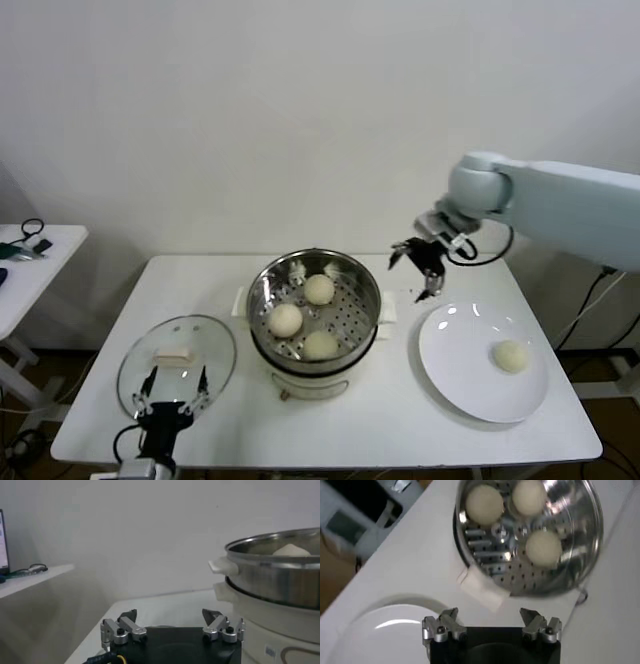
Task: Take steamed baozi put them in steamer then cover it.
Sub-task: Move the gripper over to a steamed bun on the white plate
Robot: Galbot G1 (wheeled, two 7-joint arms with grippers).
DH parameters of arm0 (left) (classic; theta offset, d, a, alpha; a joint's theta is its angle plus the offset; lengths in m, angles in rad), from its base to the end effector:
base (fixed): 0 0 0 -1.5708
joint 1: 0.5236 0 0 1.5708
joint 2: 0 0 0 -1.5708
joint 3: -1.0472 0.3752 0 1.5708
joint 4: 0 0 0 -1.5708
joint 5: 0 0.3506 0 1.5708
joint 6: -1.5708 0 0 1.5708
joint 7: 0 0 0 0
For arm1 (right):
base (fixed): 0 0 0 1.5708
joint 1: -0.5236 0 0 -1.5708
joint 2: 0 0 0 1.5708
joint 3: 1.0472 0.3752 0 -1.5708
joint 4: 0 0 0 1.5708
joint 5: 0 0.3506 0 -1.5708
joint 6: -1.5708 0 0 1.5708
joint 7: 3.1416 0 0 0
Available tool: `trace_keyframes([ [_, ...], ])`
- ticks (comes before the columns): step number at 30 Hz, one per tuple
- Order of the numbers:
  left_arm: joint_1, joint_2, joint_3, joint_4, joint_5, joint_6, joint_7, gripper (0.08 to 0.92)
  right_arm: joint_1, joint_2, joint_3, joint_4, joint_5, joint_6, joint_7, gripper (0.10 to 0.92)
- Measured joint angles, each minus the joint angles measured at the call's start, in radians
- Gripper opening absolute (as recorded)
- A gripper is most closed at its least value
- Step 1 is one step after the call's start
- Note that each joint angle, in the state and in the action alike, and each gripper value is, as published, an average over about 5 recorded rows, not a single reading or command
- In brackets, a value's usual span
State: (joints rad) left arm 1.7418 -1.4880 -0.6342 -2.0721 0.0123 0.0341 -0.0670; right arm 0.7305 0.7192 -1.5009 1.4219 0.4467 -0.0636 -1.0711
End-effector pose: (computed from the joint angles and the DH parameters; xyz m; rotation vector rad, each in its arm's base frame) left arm 0.1047 0.0509 -0.3517 0.1653 -2.9110 -0.2196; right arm 0.5361 -0.1161 -0.0427 1.6016 -1.3441 1.4540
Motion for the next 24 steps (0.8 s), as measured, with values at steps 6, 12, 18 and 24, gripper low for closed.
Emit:
trace_keyframes([
  [6, 0.008, 0.003, -0.003, -0.011, -0.008, -0.015, 0.004, 0.823, -0.159, -0.131, 0.113, -0.041, -0.025, -0.027, -0.004, 0.823],
  [12, 0.014, 0.003, -0.001, -0.02, -0.01, -0.02, 0.004, 0.823, -0.347, -0.22, 0.266, -0.09, -0.113, -0.027, -0.021, 0.823],
  [18, 0.014, -0.003, 0.003, -0.023, -0.005, -0.02, 0.001, 0.823, -0.509, -0.257, 0.4, -0.142, -0.213, -0.011, -0.031, 0.823],
  [24, 0.021, -0.006, 0.0, -0.021, -0.001, -0.022, -0.002, 0.823, -0.624, -0.264, 0.501, -0.202, -0.304, 0.008, -0.036, 0.823],
])
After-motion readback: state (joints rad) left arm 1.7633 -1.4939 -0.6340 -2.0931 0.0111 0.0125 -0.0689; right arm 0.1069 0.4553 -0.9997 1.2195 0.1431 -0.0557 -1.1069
